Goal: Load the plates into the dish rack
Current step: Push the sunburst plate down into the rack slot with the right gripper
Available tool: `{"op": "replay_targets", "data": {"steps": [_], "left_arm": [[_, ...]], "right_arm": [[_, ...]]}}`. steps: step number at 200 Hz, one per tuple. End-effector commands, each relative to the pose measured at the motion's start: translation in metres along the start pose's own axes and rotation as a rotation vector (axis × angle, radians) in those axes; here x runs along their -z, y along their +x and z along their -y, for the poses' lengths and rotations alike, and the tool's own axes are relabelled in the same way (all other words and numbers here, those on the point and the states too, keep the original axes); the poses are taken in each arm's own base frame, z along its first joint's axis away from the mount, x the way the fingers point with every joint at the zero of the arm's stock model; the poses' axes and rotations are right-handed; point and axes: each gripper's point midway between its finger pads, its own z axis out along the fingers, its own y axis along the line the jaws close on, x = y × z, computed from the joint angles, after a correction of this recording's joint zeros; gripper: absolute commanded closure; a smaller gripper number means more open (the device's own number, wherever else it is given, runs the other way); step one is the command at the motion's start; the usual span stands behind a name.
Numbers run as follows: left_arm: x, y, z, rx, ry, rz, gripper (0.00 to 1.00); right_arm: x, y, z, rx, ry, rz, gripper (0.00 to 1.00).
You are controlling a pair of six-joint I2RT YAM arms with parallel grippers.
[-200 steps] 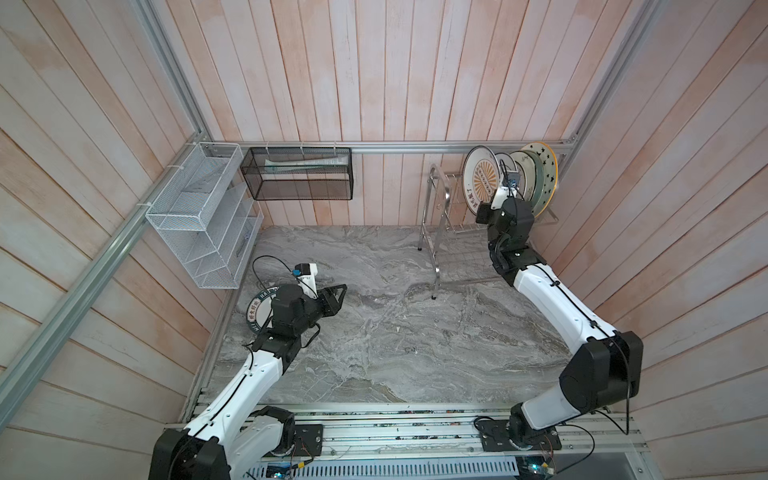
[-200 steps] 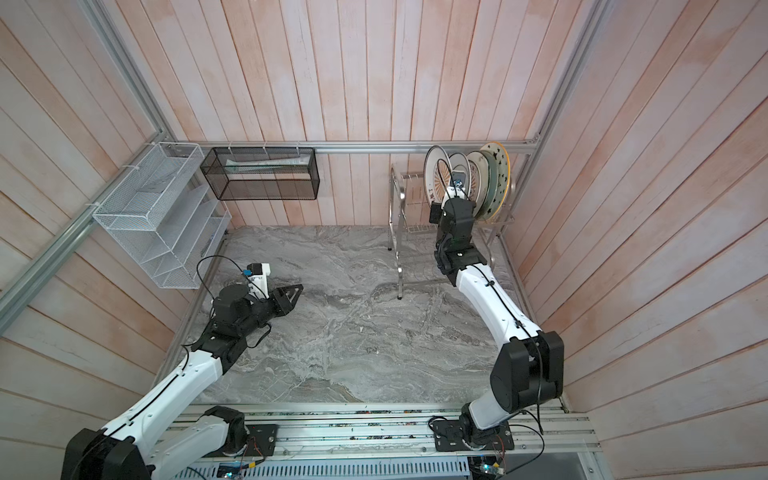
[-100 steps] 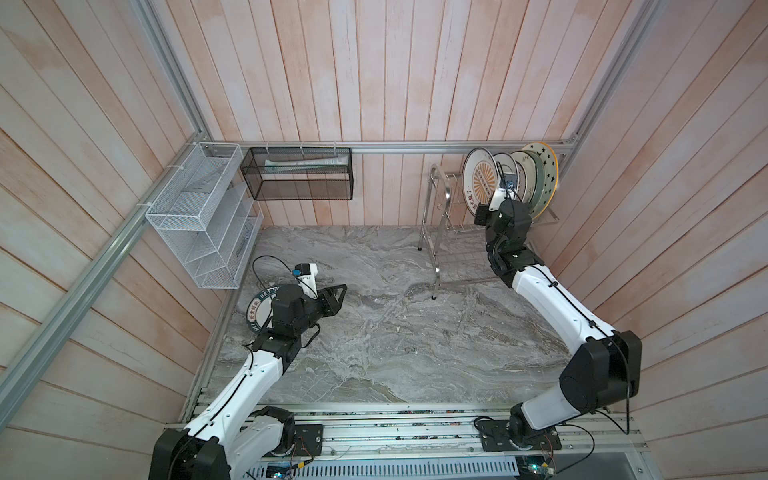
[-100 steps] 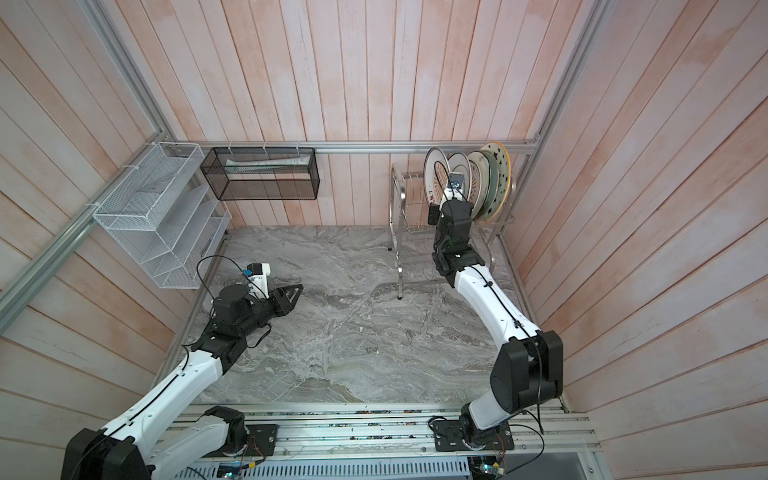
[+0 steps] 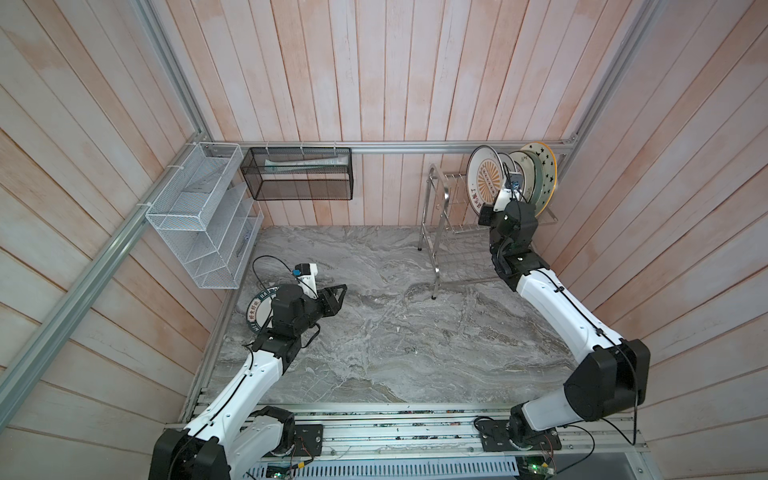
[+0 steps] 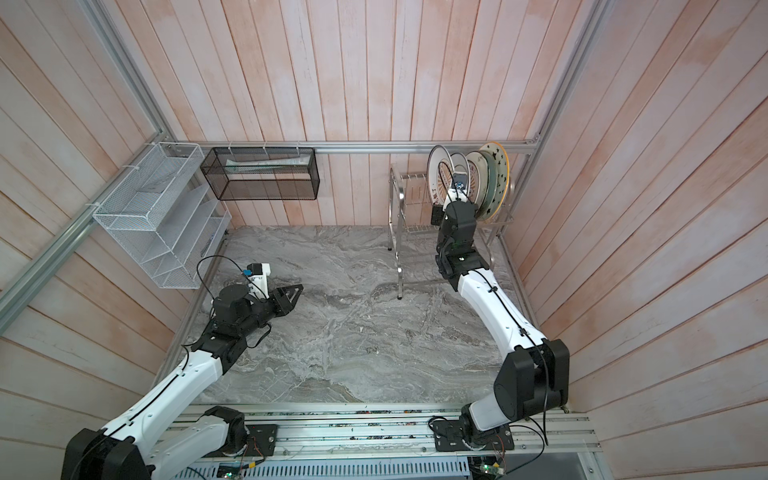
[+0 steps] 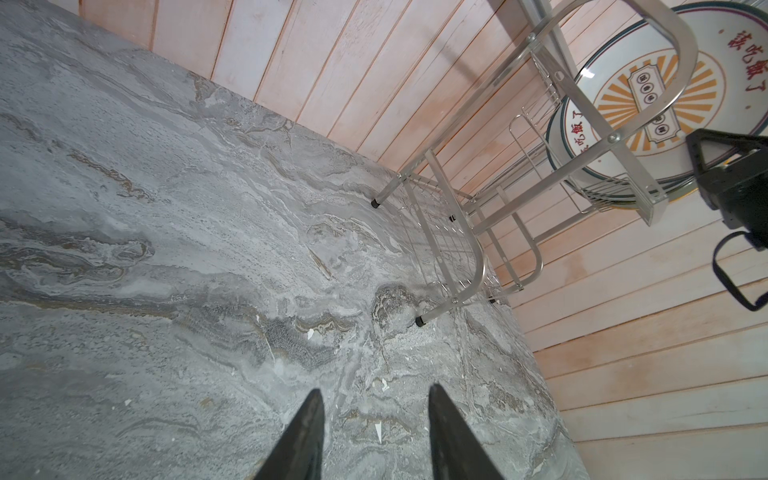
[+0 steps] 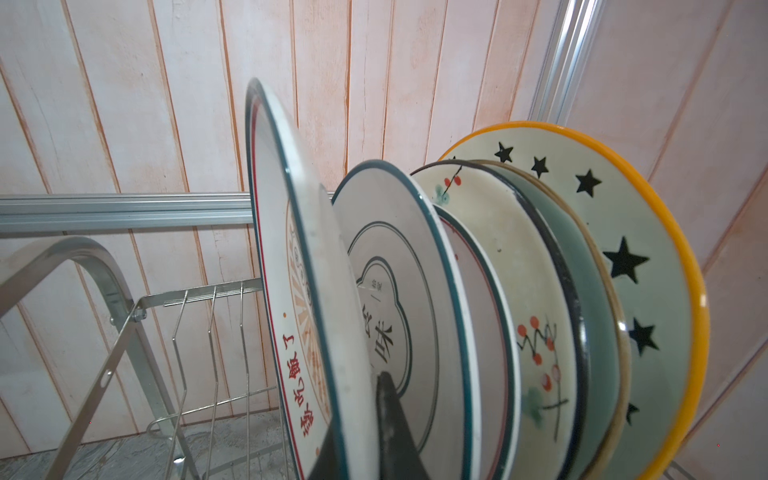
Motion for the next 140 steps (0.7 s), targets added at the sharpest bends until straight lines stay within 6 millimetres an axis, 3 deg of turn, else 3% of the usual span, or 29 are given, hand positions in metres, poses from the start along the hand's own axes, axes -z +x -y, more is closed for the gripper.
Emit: {"op": "replay_targets", "data": {"steps": [1,140], "left_arm": [[0.0,0.003,0.003,-0.018,0.012,-0.014,0.57],[0.001,0.006,0.001,-0.019,0.005,-0.019,0.57]], "right_arm": [[0.011,-0.032,0.011,-0.047,0.02,0.083,1.0],[0.009,-0.006,0.009,-0.029,0.031,0.03,1.0]]}}
